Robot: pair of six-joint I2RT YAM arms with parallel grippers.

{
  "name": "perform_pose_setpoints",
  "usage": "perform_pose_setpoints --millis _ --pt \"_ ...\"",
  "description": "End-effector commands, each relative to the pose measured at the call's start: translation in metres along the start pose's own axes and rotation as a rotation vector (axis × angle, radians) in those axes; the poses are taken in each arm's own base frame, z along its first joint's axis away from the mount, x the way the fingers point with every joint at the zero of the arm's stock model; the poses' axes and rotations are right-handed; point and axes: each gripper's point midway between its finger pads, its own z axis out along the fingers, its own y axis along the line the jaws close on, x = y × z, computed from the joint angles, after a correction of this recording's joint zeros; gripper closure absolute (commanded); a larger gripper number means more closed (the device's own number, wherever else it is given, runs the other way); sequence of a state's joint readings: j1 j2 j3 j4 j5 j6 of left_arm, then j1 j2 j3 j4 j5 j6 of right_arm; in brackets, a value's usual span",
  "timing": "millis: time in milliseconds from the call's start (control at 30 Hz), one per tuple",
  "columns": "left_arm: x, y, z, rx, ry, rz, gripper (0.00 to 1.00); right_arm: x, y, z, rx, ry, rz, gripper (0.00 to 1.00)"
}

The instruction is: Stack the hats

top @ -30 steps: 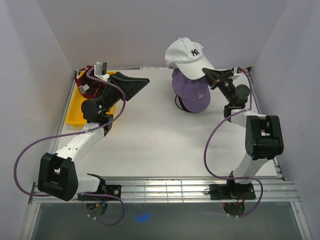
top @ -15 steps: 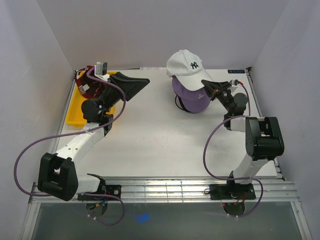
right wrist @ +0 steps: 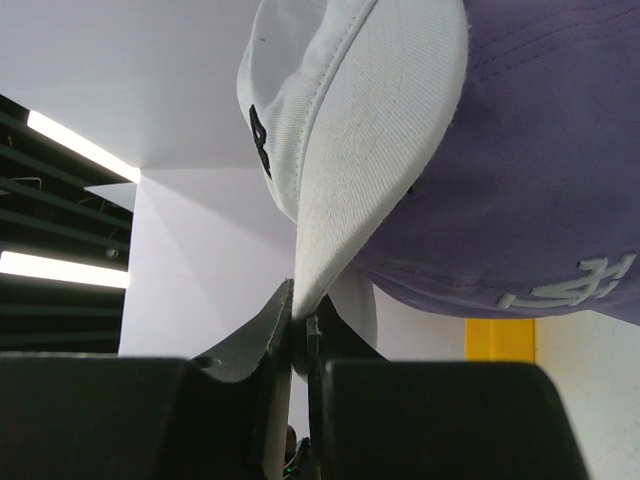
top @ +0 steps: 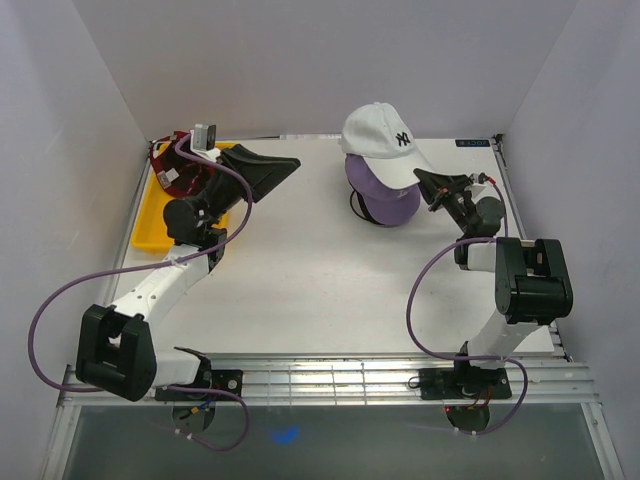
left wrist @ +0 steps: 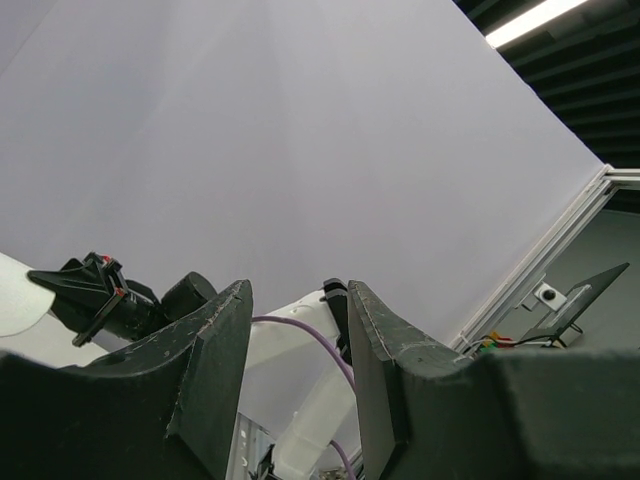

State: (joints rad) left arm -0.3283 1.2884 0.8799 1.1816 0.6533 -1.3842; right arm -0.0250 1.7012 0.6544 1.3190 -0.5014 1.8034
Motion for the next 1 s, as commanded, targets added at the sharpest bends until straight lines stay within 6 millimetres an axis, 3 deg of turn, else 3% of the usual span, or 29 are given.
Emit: perform_pose_setpoints --millis 0,233,333,467,567,600,733,967 --pt "-0.002 -0.003 0.001 0.011 0.011 0.033 0.47 0.029 0.073 -0.024 -0.340 0.084 -0.219 0.92" --pt "0.002 0.010 0.001 -0.023 0.036 0.028 0.47 0.031 0.063 -0.026 -0.325 0.095 -0.209 0.92" --pt "0.004 0.016 0.001 -0.031 0.042 0.024 0.47 0.030 0.075 -0.017 -0.352 0.118 -0.210 0.92" --pt "0.006 0.021 0.000 -0.044 0.048 0.029 0.47 0.030 0.112 0.005 -0.391 0.161 -0.288 0.92" --pt "0.007 0.022 -0.001 -0.046 0.054 0.034 0.47 0.029 0.120 0.018 -0.394 0.180 -0.303 0.92" --pt "0.007 0.023 -0.001 -0.047 0.055 0.035 0.47 0.030 0.132 0.022 -0.422 0.194 -0.315 0.92" --pt "0.006 0.022 -0.002 -0.049 0.058 0.036 0.47 0.033 0.137 0.032 -0.446 0.227 -0.312 0.92" --pt "0.004 0.021 -0.003 -0.048 0.064 0.042 0.47 0.043 0.150 0.025 -0.506 0.242 -0.352 0.92"
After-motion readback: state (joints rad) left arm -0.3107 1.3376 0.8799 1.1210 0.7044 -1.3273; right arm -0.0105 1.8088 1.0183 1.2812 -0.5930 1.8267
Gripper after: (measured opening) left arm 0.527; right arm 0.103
